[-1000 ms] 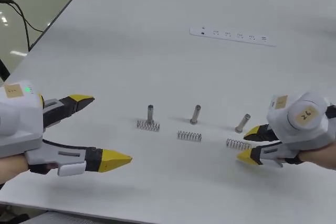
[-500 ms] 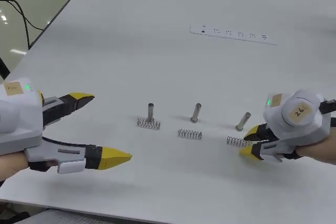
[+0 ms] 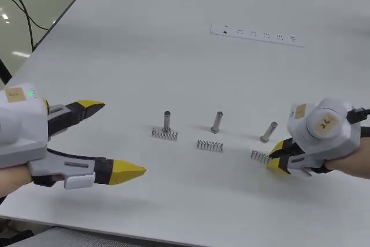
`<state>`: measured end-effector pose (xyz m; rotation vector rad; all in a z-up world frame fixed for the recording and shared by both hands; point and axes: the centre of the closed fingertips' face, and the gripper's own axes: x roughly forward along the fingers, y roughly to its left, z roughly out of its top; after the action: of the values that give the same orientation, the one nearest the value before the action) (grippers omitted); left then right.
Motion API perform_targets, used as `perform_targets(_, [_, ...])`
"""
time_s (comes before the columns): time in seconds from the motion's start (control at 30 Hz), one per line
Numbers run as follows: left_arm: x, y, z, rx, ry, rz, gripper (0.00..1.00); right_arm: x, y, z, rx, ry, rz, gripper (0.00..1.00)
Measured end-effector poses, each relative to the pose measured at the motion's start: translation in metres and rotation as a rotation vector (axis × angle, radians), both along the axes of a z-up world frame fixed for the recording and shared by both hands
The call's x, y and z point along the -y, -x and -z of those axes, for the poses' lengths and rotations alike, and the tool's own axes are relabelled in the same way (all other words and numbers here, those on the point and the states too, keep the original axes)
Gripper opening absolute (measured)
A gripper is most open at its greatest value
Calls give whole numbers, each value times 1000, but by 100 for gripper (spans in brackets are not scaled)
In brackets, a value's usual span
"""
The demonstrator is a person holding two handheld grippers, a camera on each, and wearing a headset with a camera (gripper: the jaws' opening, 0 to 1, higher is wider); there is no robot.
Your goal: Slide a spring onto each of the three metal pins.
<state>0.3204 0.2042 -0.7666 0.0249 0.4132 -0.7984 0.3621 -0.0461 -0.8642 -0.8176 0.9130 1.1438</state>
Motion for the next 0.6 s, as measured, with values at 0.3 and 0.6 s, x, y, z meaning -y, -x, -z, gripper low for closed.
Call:
perform_targets(0.3, [0,1,0,-3,-3,4,95,0,-1,-9,35,-7,-13,7])
perform_targets(0.6, [10,7,2,-15,-6,43,93,-8,8,-20,39,-23,-37,7])
